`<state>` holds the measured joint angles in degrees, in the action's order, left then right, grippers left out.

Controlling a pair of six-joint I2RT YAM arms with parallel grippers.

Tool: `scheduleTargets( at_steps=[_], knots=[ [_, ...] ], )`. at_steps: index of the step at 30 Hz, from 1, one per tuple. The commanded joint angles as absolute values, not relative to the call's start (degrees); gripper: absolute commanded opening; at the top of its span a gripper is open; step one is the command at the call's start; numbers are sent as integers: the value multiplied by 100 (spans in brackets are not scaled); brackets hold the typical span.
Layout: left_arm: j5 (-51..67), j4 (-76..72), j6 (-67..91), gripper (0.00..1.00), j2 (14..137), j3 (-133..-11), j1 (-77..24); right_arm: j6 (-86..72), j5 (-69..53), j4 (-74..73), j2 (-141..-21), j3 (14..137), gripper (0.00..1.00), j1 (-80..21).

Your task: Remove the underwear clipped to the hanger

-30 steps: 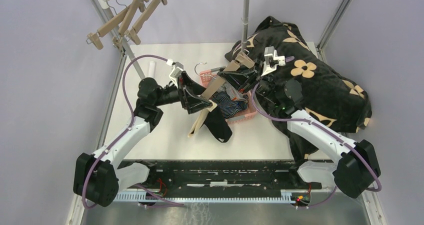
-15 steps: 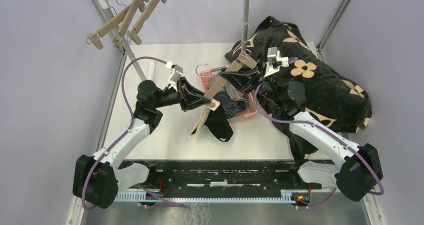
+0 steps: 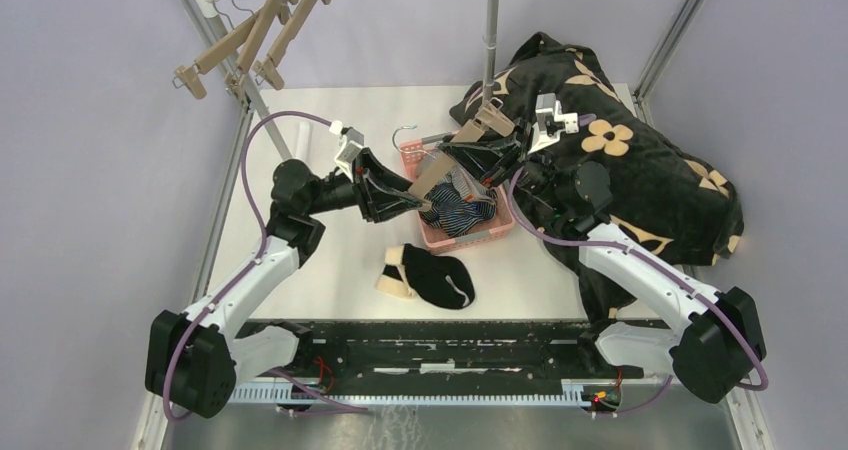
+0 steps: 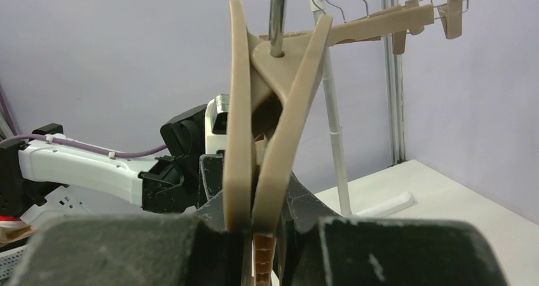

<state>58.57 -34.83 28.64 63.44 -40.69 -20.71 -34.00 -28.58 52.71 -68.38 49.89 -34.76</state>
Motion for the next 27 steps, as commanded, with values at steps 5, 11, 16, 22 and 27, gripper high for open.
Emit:
scheduleTargets(
  at_steps=[5, 11, 16, 22, 27],
  knots=[
    [5854, -3835, 2971, 30, 6311, -4455, -2065, -3366, -2855, 5607, -6740, 5080, 1, -3484],
    [5838, -3898, 2981, 30, 6327, -4517, -2060, -3375, -2891, 5573, -6717, 5098, 1, -3482],
    [5953, -4155, 3188, 23, 6400, -4632, -2063, -3372, -2904, 5538, -6713, 5109, 1, -3482],
    [6108, -4761, 3682, 3, 6634, -4716, -2080, -3401, -2944, 5519, -6793, 5141, 1, -3485],
    [6213, -5638, 4291, 3, 6819, -4653, -2113, -3393, -2953, 5461, -6812, 5150, 1, -3487]
  ],
)
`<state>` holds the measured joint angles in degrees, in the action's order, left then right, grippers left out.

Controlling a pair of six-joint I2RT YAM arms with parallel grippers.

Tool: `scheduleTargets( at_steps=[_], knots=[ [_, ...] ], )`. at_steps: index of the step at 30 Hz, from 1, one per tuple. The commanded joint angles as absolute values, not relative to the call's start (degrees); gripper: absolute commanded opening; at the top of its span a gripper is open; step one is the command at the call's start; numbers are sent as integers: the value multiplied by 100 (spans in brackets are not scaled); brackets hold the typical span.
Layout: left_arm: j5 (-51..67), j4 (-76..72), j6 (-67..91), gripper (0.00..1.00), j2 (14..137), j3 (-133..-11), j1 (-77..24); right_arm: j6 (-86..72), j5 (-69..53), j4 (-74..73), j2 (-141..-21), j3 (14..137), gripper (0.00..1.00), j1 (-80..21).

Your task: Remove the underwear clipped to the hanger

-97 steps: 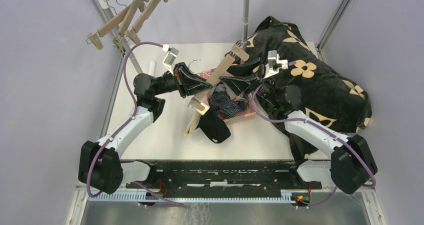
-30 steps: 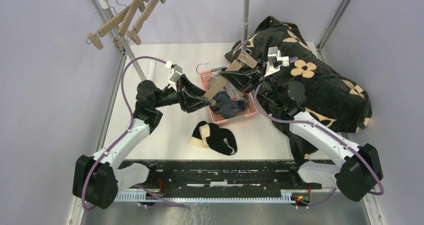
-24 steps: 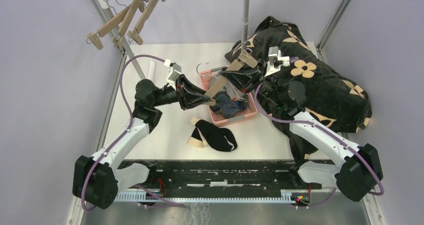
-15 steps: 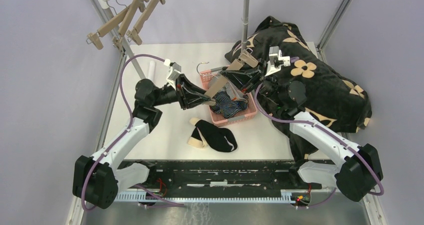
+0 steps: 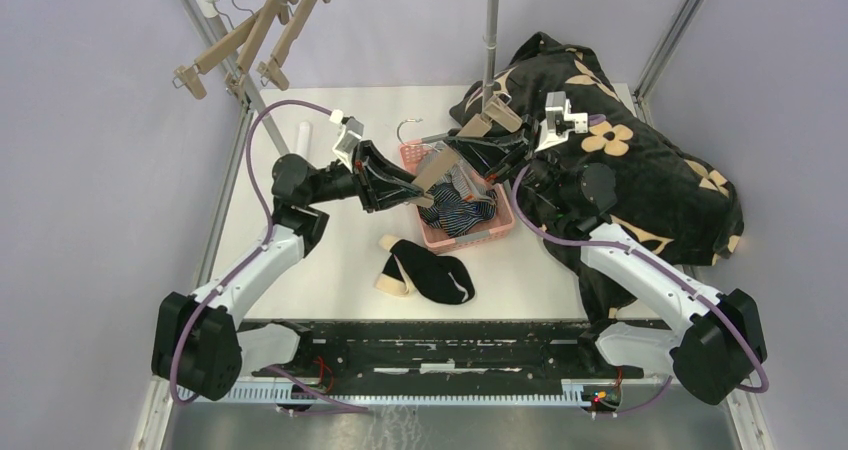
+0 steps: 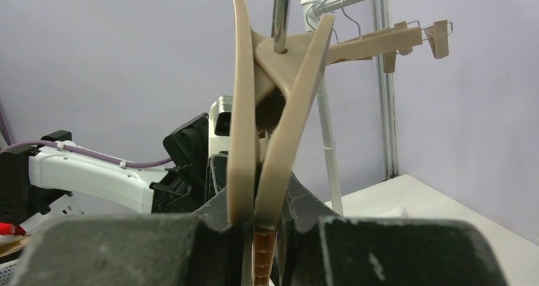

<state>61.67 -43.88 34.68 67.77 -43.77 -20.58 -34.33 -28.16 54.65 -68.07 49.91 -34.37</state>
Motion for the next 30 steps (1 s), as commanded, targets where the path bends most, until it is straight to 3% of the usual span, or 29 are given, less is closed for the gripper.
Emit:
scheduleTargets(
  at_steps=[1, 2, 3, 4, 5, 9, 11, 14, 18, 22, 30],
  knots=[
    [6239, -5726, 4399, 3, 6825, -4650, -2120, -3390, -2960, 5445, -6807, 5146, 1, -3487],
    [6265, -5725, 4465, 5, 6816, -4664, -2125, -3386, -2962, 5433, -6801, 5141, 1, -3486],
    [6265, -5696, 4490, 12, 6797, -4669, -2127, -3380, -2962, 5432, -6788, 5137, 1, -3488],
    [6252, -5627, 4472, 29, 6761, -4675, -2124, -3371, -2954, 5432, -6773, 5123, 1, -3481],
    [6259, -5520, 4369, 37, 6716, -4676, -2127, -3356, -2933, 5425, -6758, 5115, 1, -3488],
    [6229, -4948, 3913, 39, 6513, -4664, -2127, -3340, -2909, 5414, -6715, 5106, 1, -3488],
    [6221, -4664, 3711, 49, 6420, -4675, -2127, -3340, -2919, 5405, -6716, 5112, 1, -3489],
    [6194, -4364, 3518, 46, 6329, -4693, -2126, -3348, -2909, 5405, -6715, 5115, 1, -3487],
    [6167, -3961, 3220, 53, 6276, -4753, -2127, -3357, -2910, 5414, -6725, 5107, 1, -3489],
    [6117, -3740, 3048, 36, 6303, -4765, -2125, -3364, -2899, 5422, -6719, 5120, 1, -3483],
    [6116, -3671, 2943, 39, 6522, -4744, -2126, -3388, -2916, 5445, -6702, 5129, 1, -3481]
  ],
)
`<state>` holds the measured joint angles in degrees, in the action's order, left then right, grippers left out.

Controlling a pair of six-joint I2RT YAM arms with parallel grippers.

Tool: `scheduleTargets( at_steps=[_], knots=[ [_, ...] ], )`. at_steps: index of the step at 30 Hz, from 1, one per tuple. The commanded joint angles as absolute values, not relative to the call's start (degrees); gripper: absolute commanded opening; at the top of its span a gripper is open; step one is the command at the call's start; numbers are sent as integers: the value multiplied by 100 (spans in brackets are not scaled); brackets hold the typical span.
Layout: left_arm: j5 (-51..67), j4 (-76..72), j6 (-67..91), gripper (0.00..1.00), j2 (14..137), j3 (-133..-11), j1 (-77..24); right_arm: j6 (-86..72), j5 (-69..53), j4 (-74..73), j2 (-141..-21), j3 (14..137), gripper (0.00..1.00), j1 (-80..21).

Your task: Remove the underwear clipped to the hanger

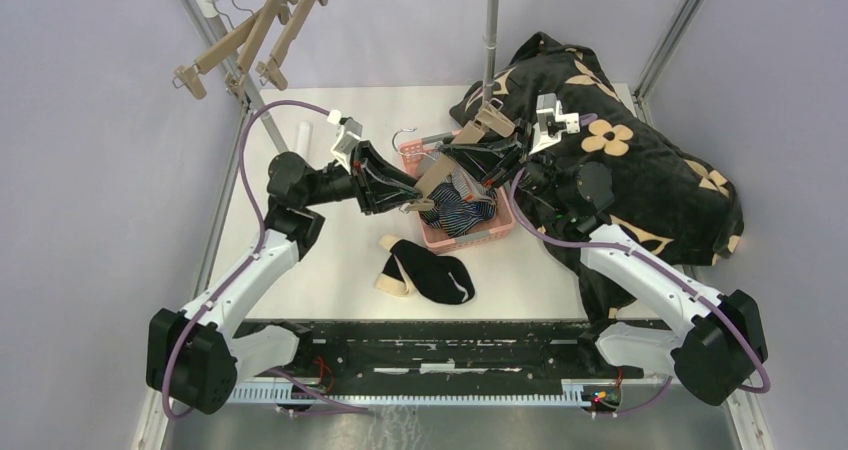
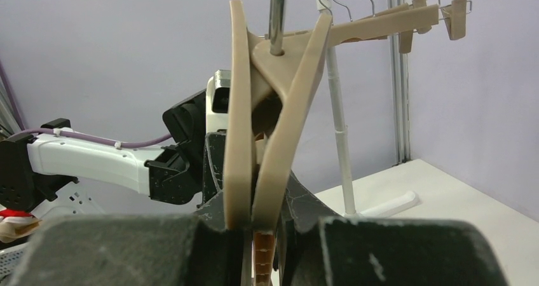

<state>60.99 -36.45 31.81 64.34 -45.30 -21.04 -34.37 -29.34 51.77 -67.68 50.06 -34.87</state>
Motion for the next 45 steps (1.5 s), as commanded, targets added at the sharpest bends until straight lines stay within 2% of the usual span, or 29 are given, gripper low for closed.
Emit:
scheduleTargets(
  at_steps=[1, 4, 5, 9, 21, 23, 25, 26, 30, 32, 33, 35, 37, 38, 40, 45],
  knots=[
    [6148, -3753, 2987, 40, 6536, -4734, -2127, -3392, -2918, 5448, -6704, 5136, 1, -3483],
    [6236, -4007, 3151, 55, 6573, -4655, -2127, -3393, -2927, 5467, -6709, 5157, 1, -3484],
    [6232, -4043, 3166, 56, 6582, -4629, -2125, -3397, -2922, 5467, -6708, 5162, 1, -3485],
    [6207, -4094, 3162, 49, 6604, -4622, -2126, -3425, -2928, 5479, -6720, 5149, 1, -3481],
    [6248, -4975, 3602, 47, 6951, -4438, -2299, -3630, -2892, 5778, -6822, 5152, 1, -3498],
    [6273, -5082, 3663, 33, 7023, -4441, -2312, -3617, -2882, 5759, -6844, 5162, 1, -3490],
    [6308, -5166, 3724, 10, 7069, -4468, -2322, -3615, -2872, 5749, -6832, 5159, 1, -3497],
    [6316, -5194, 3759, 4, 7064, -4473, -2321, -3597, -2862, 5728, -6815, 5146, 1, -3492],
    [6105, -5041, 3830, 3, 6803, -4478, -2316, -3464, -2699, 5544, -6700, 5088, 1, -3492],
    [5874, -4356, 3653, 3, 6565, -4574, -2320, -3349, -2625, 5448, -6621, 5034, 2, -3497],
    [5709, -3883, 3475, 3, 6417, -4681, -2320, -3270, -2575, 5383, -6572, 5003, 8, -3494],
    [5339, -2713, 3015, 3, 6135, -4980, -2314, -3063, -2370, 5236, -6438, 4893, 33, -3498],
    [4952, -1648, 2660, 3, 5869, -5340, -2316, -2803, -2056, 5024, -6255, 4757, 54, -3492],
    [4726, -1173, 2514, 3, 5761, -5565, -2316, -2661, -1924, 4883, -6159, 4686, 62, -3491],
    [4187, -147, 2182, 3, 5666, -6218, -2315, -2332, -1638, 4472, -5948, 4605, 65, -3492],
    [2953, 2318, 1606, 3, 6153, -7857, -2312, -1572, -1078, 2722, -5546, 4687, 66, -3628]
  ],
)
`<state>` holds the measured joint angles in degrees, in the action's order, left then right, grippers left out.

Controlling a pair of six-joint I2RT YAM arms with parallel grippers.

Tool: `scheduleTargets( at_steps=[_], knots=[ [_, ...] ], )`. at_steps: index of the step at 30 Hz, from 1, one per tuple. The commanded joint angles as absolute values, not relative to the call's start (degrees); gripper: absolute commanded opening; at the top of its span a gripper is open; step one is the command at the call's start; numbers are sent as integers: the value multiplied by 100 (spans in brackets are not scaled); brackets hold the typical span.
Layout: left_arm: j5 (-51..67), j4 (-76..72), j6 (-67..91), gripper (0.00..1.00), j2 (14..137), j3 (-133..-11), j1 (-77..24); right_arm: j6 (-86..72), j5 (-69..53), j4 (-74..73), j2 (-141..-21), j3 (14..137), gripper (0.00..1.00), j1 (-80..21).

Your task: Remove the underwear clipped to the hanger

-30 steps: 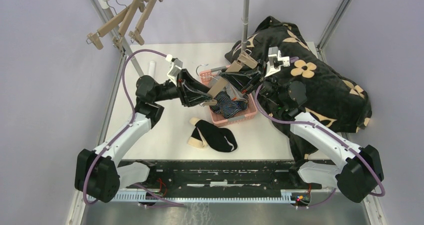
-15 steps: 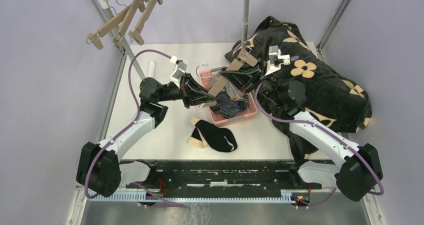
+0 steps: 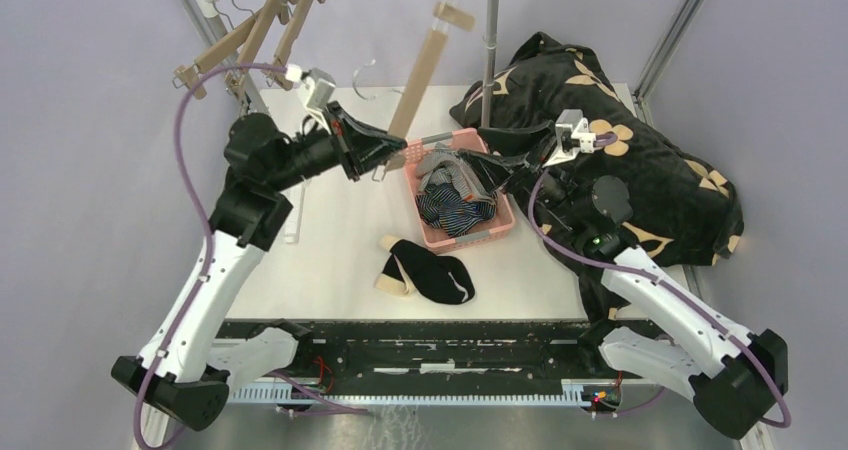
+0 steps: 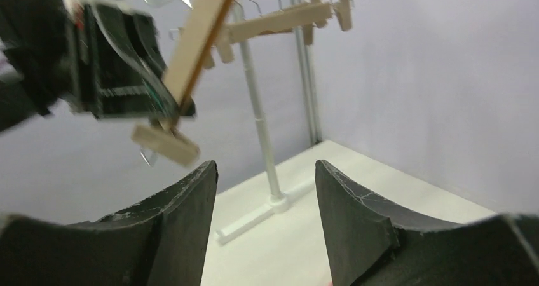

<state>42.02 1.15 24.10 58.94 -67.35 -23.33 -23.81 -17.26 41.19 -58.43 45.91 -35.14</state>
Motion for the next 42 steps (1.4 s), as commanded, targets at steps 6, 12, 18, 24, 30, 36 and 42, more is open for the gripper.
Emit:
scheduleTargets(
  at_steps=[6, 12, 18, 24, 30, 36, 42],
  knots=[
    [1462, 4620, 1041, 3, 7163, -9824, -2312, -275, 60, 1069, -5640, 4881, 59, -4955],
    [-42, 6328, 782, 3, 8034, -11482, -2301, 693, 931, -143, -6349, 5267, 56, -6014],
    [168, 7036, 660, 3, 8781, -12533, -2138, 783, 922, -736, -7225, 5515, 57, -6366],
    [1023, 6962, 722, 3, 9219, -13072, -1632, 590, 626, -503, -8098, 5585, 62, -6374],
    [948, 6908, 804, 3, 9416, -13141, -1556, 465, 304, -319, -8831, 5772, 66, -6396],
    [826, 6694, 951, 3, 9450, -13179, -1556, 370, -99, -117, -9423, 5959, 69, -6395],
    [685, 6520, 1061, 3, 9624, -13357, -1556, 202, -709, -48, -10081, 6183, 70, -6405]
  ],
)
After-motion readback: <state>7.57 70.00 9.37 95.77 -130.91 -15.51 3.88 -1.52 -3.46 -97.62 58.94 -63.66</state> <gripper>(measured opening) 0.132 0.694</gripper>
